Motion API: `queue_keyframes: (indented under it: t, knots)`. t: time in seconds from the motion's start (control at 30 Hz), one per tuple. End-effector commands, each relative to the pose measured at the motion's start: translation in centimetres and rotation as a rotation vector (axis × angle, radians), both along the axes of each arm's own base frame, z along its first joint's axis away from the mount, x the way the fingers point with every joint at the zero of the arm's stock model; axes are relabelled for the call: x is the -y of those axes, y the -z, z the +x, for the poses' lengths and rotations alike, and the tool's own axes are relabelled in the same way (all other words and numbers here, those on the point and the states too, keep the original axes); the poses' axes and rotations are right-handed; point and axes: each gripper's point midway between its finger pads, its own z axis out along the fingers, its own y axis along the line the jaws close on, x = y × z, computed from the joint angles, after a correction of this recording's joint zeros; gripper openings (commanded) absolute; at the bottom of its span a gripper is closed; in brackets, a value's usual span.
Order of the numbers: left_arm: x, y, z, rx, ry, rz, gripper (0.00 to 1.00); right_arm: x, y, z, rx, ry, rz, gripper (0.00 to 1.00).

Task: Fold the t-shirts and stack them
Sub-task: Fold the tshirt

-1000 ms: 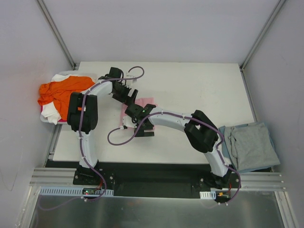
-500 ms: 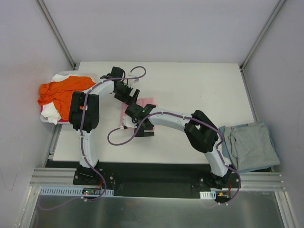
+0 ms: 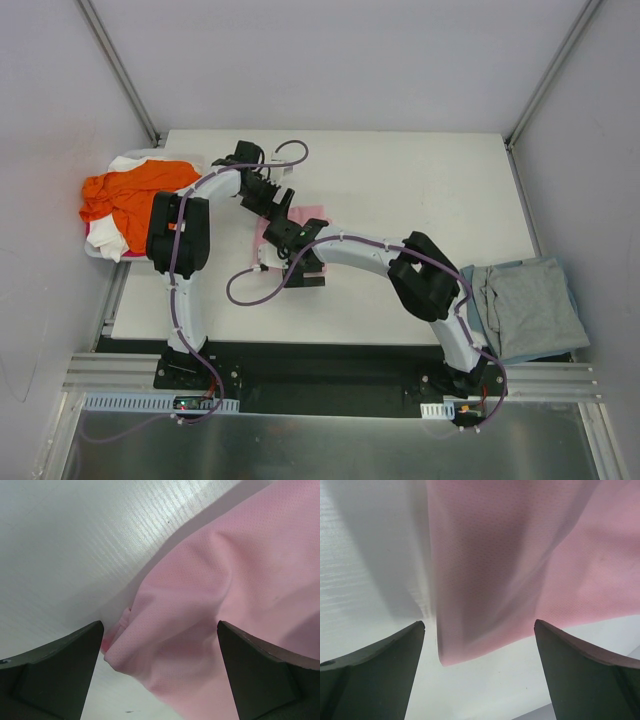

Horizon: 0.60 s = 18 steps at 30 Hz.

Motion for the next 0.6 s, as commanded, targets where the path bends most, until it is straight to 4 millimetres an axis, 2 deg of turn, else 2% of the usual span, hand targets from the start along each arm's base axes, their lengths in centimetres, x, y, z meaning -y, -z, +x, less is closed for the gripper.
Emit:
queue_keyframes:
  t: [0.0,0.23,0.57]
  knots:
    - [0.1,0.8,-0.6,-0.034,0.023,0.017,0.99,-0.9,-2.9,1.5,0.055,-0.005,0.055,0.95]
    - [-0.5,0.7,-0.6,-0.023,0.010,0.057,0.99,-1.1,-2.2,2.4,0.048,0.010,0.077,0.95]
    - [-0.5,0.8,-0.8,-0.016,0.017,0.092,0.99,-1.5,-0.8,1.2,-0.021,0.021,0.112,0.95]
